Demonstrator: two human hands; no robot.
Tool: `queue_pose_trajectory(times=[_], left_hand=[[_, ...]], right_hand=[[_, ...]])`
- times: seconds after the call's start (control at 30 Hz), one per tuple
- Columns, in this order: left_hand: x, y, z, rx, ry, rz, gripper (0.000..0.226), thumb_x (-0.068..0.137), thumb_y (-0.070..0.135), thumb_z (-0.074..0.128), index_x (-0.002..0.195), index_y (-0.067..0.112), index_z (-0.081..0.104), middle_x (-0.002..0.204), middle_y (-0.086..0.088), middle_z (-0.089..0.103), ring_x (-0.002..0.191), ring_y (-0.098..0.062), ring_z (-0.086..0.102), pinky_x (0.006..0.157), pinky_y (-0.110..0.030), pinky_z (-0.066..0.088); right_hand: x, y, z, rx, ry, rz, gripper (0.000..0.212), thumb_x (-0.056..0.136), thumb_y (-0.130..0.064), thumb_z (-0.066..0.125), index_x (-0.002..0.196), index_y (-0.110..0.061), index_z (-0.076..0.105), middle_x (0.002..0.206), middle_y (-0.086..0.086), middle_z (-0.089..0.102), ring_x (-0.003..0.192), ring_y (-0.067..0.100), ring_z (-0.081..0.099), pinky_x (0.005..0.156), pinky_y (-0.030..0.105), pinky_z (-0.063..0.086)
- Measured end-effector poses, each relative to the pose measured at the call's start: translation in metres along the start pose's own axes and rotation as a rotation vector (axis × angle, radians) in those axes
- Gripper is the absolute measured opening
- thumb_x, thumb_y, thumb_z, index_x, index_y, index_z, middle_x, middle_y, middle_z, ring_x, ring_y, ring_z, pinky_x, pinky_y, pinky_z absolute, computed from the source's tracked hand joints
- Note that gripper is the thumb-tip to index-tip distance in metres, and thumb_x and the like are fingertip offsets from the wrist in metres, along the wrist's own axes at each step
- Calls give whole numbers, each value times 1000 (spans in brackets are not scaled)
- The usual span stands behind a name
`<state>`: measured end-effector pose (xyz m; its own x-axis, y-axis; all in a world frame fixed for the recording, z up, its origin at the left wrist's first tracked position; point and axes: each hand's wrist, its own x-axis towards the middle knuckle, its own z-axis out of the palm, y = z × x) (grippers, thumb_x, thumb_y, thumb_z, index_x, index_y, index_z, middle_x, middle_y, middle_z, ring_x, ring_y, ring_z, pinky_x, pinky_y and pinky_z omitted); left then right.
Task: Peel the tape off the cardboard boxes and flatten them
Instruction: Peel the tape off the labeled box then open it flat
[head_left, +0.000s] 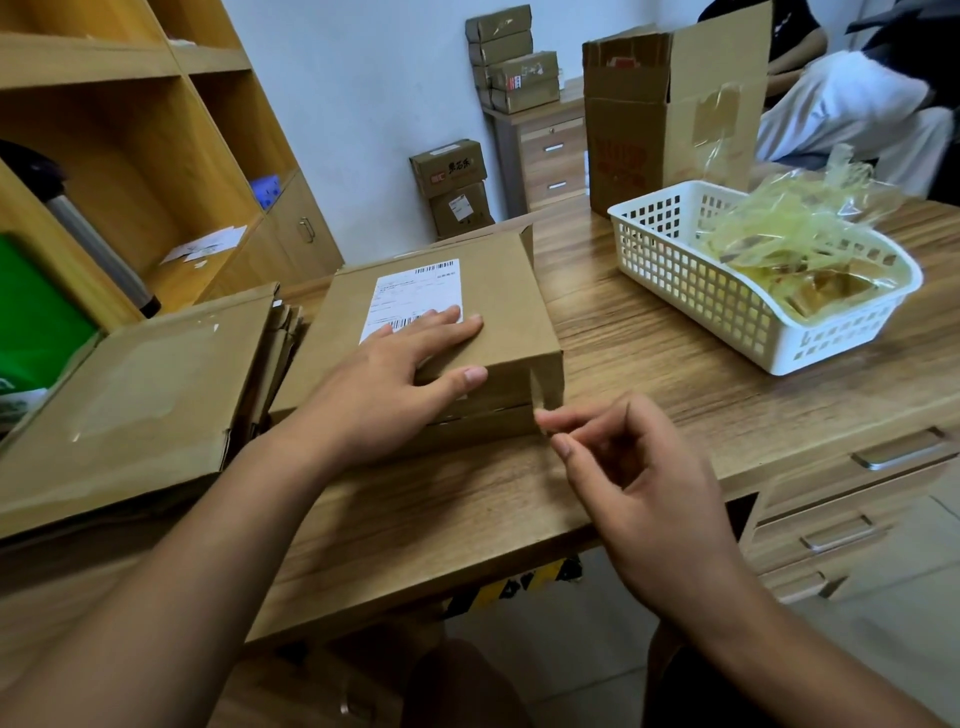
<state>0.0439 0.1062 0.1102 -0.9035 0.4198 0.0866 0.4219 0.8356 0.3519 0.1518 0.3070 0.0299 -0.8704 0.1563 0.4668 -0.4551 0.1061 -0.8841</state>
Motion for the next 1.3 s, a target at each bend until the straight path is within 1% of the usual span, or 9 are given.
queue_pose_trajectory(times=[0.23,0.33,0.4,0.47,0.6,0.77,0.97,1.1,1.3], left_hand=[[3,2,6,19,35,-38,67,81,78,43,145,60,36,159,31,27,150,1,19,123,-45,24],[2,5,6,16,67,-84,56,86,74,53,137,52,42,151,22,45,140,-11,41,112,-45,38],[3,3,4,-1,69,-88,50,86,69,58,129,47,43,147,18,50,131,-13,49,106,-44,43],[2,-1,-1,11,26,-58,52,86,70,58,130,48,42,148,18,49,132,-11,49,107,-41,42],[-4,-13,-19,50,-101,11,59,90,68,55,144,58,35,156,31,31,141,2,32,117,-38,33],[-14,-25,-20,25,-120,35,58,90,73,45,144,68,26,157,40,19,150,3,16,125,-44,20],[-13,-14,-10,33,-21,21,53,97,53,51,148,55,36,159,29,25,149,3,18,126,-35,14],[-10,-12,-7,15,5,9,51,98,50,55,147,51,40,159,28,28,147,4,20,125,-35,16],[-6,-12,-3,-77,64,-6,50,93,49,65,142,48,51,156,24,38,144,2,31,121,-31,26]], right_hand=[[-8,-6,22,-7,-107,-3,13,93,-7,68,99,-17,62,98,-10,72,100,7,70,84,26,59],[-3,-4,18,-42,-76,-11,33,91,-9,70,116,-25,55,95,-8,68,96,15,69,82,36,59],[3,-1,12,-92,-68,10,56,88,-15,73,132,-36,47,91,-6,64,92,15,68,78,31,58],[11,1,5,-242,-64,13,61,86,-26,77,138,-38,47,91,-9,60,91,10,63,76,21,54],[30,0,-2,-479,-54,-8,53,83,-38,76,132,-30,59,98,-15,50,91,-1,54,80,9,45],[41,1,-2,-579,-39,14,29,88,-30,74,117,-26,69,104,-11,45,85,-3,52,74,1,42],[30,0,11,-572,-84,11,11,95,-25,66,103,-26,74,101,-16,57,89,-1,57,79,15,49],[10,-11,24,-452,-178,112,8,96,-28,63,102,-30,69,94,-18,60,87,-4,59,73,17,53],[2,-14,32,-367,-179,65,9,91,-30,71,93,-27,63,93,-14,59,81,5,60,65,16,48]])
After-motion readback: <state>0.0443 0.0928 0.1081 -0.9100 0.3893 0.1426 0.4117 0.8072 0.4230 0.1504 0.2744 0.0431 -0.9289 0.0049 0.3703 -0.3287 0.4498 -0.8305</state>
